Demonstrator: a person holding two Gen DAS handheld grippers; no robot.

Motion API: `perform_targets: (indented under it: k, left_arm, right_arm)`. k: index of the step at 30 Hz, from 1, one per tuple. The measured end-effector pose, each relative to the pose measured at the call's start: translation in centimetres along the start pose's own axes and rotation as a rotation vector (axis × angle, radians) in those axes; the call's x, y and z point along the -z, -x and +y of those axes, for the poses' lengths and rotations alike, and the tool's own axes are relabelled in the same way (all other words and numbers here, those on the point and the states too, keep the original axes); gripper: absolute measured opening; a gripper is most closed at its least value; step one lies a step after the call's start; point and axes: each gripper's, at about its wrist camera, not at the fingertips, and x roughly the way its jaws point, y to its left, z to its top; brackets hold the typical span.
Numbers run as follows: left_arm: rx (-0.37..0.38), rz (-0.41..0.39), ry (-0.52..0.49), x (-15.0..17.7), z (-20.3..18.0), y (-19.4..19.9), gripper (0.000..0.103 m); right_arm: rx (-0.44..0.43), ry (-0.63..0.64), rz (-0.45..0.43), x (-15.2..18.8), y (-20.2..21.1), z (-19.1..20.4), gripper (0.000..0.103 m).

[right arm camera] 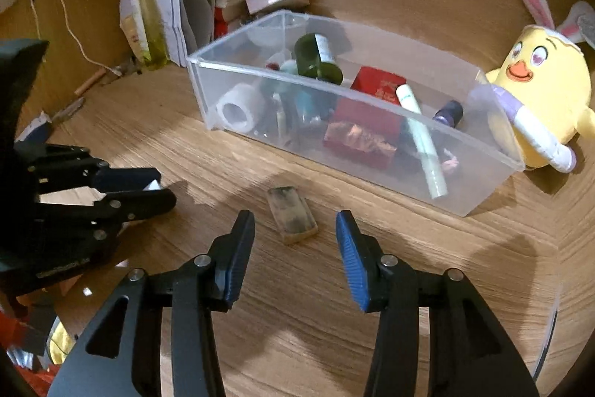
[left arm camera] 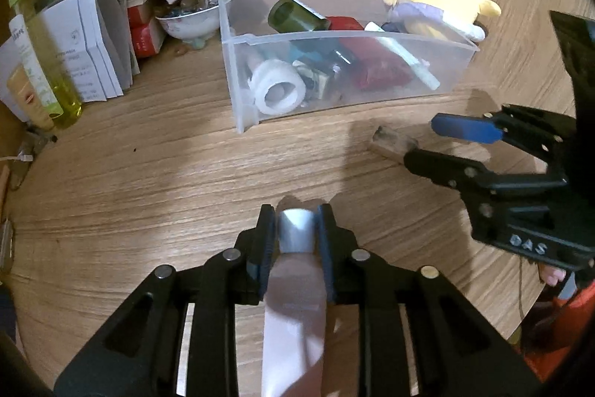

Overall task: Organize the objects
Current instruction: 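Carry the pink bottle and tan wooden block over the clear box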

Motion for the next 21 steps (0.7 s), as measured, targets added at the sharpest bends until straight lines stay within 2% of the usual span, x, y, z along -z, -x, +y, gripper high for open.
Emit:
perform_targets:
  k: [2,7,9,10,13,16,21]
  left_arm:
    - [-0.002,-0.002,-0.001,0.3,0.2,0.2,0.041]
    - [-0.004,-0.009,-0.006,1.3,0.6,0.1,0.042]
    - [-0.016,-0.019,-0.016,1.4,0.5,0.1,0.034]
    - [-0.010,-0.019,-0.020,1.4,0.5,0.1,0.027]
    - [0.032,-0.018,-0.015,1.4,0.9,0.2,0.024]
    - [0.025,-0.028,-0.011,1.2,1.0,0.5,0.020]
    - [0.021,-0.081,0.012,0.4,1.4,2.0,0.020]
  right_arm:
    - [0.006,0.004,0.009,-0.1,-0.3,0.0,0.042]
    - [0.002,0.012,0.034,-0.6,-1.5,0.3,0.042]
    - [-0.004,0.008,0.039,-0.7,-1.8,0.4,0.042]
    - [0.000,0.009,0.039,-0.7,-1.9,0.4,0.041]
    - [0.018,0.021,0.040,-0.6,-2.1,0.7,0.028]
    - [0.023,0.023,0.031,-0.5,-2.1,0.8,0.026]
    - [0.015,0.001,0.009,-0.4,-1.5,0.5,0.025]
